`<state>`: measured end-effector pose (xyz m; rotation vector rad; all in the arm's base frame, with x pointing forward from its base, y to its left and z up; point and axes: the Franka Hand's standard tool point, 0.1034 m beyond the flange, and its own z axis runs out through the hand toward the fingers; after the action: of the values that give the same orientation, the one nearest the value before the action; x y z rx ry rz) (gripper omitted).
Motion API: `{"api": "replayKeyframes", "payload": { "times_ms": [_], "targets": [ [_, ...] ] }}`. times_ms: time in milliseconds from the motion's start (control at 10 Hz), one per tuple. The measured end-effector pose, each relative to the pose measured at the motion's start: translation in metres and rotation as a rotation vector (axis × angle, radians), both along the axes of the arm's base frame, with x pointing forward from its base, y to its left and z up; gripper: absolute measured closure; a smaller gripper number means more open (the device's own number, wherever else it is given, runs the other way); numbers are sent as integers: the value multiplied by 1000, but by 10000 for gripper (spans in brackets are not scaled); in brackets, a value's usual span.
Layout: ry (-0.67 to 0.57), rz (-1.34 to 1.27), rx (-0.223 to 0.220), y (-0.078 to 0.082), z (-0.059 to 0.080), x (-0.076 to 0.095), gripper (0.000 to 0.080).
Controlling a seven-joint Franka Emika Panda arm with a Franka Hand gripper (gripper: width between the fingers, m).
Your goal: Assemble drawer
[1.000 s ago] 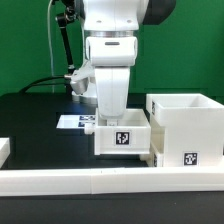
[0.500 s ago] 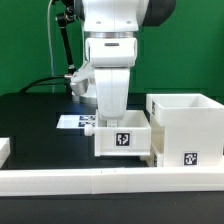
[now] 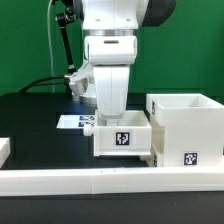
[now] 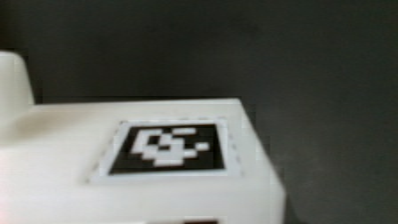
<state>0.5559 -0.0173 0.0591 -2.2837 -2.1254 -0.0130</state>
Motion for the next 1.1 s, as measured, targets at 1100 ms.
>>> {"api": "replayKeyframes", "payload": {
  "times_ms": [1100],
  "targets": [
    [14,66,-8,16,-4,-8,758]
  ]
}}
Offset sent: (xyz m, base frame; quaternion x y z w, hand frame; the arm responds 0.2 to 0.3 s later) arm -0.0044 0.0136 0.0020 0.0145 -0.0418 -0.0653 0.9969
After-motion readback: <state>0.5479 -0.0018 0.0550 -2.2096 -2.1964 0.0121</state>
